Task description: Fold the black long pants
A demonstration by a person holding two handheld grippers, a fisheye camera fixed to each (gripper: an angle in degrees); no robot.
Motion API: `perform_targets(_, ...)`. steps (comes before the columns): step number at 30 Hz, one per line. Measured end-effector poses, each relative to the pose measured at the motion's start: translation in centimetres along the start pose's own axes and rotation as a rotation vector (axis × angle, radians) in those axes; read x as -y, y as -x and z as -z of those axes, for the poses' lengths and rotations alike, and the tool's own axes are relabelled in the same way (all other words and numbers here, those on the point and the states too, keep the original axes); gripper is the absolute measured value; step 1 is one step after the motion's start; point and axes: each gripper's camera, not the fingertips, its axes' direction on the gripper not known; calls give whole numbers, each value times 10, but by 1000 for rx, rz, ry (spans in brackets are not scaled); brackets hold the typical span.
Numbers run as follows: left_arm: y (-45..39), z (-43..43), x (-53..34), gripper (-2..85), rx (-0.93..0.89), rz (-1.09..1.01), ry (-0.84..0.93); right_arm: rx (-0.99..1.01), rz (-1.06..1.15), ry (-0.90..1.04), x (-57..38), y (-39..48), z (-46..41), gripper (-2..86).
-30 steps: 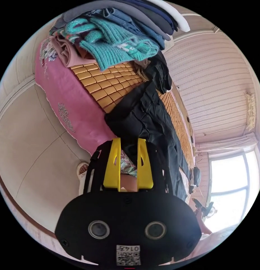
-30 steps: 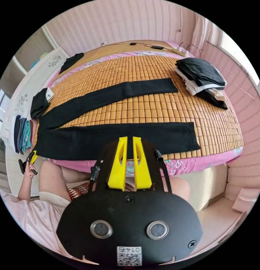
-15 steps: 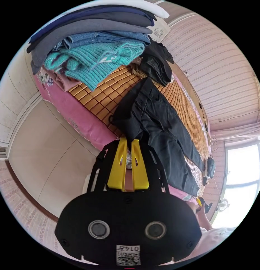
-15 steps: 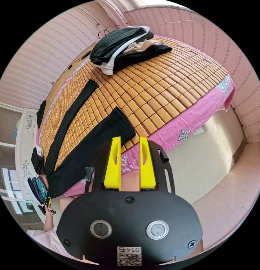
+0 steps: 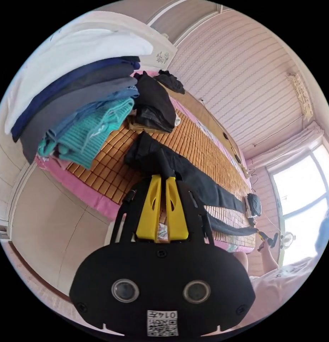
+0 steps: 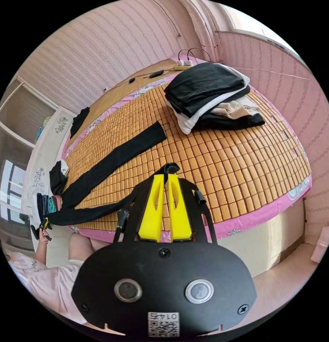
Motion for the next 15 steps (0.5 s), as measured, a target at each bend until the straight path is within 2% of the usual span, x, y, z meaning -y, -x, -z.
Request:
perform_targets(4, -40, -20, 60, 16, -36, -51, -38, -23, 62, 38, 102, 27, -43, 31)
perform_targets(6, -53, -53, 96, 59, -53, 45, -49, -86, 51, -1, 161, 46, -82, 55)
perform_targets(8, -59, -80, 110, 81, -2, 137, -17, -156, 5, 101, 191, 53, -128, 124)
perform_targets(9, -64, -95, 115, 82, 54, 173, 12, -153, -32, 180, 203, 53, -157, 141)
perform_targets(11, -78, -106, 115, 82, 114, 153, 11, -122, -48, 178, 207, 55, -185, 150)
perform_targets(15, -110, -126, 106, 75, 119, 36, 54, -158, -59, 205, 217, 48, -244, 149)
